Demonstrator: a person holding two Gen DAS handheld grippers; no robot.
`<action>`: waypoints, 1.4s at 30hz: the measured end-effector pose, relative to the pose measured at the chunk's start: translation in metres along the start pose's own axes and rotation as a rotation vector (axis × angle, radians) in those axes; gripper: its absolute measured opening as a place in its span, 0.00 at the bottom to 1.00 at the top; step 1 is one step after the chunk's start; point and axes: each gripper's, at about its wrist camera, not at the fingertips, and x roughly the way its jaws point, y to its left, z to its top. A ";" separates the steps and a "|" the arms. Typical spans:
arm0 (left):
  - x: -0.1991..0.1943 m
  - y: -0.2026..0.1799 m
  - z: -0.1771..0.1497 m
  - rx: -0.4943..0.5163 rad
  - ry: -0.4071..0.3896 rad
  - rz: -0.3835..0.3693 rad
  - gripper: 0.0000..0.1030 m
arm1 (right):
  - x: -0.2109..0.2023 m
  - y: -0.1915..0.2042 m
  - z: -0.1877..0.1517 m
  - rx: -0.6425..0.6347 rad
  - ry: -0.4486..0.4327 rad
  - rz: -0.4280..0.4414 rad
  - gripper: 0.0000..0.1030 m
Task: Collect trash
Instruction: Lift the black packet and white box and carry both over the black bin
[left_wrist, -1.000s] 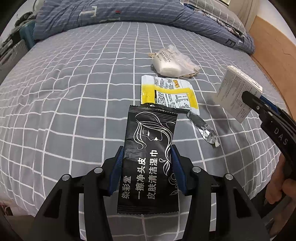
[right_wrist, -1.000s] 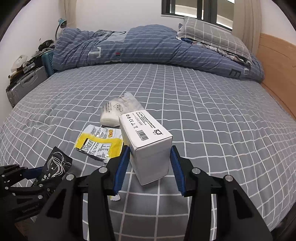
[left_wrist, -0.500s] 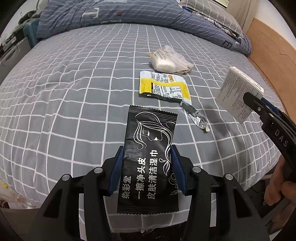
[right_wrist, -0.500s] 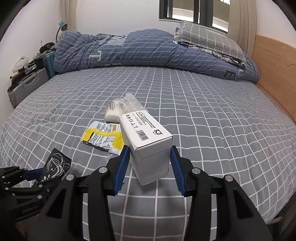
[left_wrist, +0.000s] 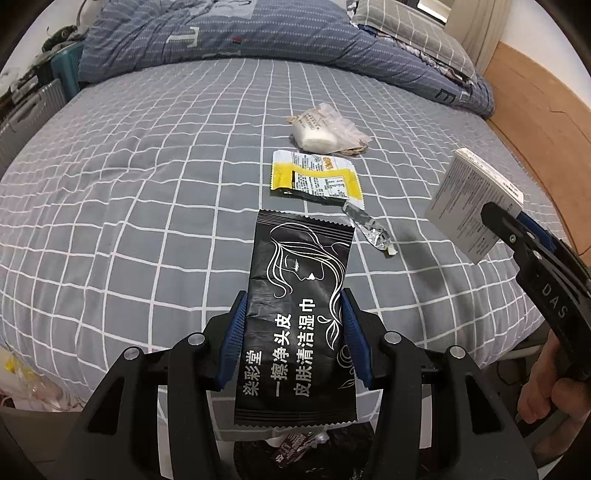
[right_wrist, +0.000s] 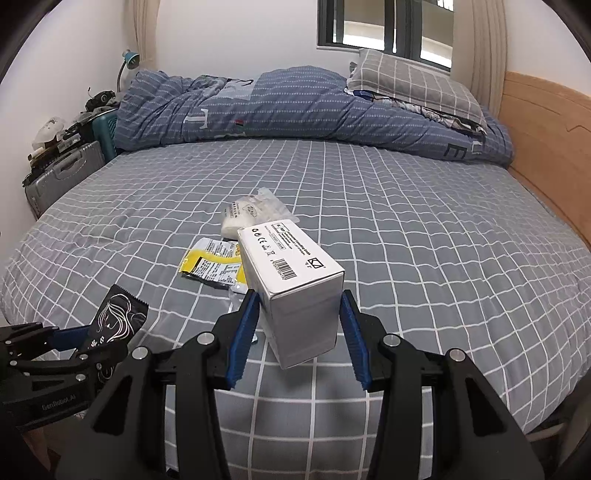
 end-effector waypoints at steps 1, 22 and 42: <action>-0.002 -0.001 -0.002 0.001 -0.002 0.000 0.47 | -0.003 0.000 -0.002 0.002 -0.002 0.002 0.42; -0.029 -0.004 -0.043 -0.001 -0.011 -0.016 0.47 | -0.050 0.011 -0.034 -0.013 -0.002 0.016 0.42; -0.054 -0.010 -0.078 0.006 -0.016 -0.025 0.47 | -0.082 0.021 -0.061 -0.009 0.004 0.037 0.42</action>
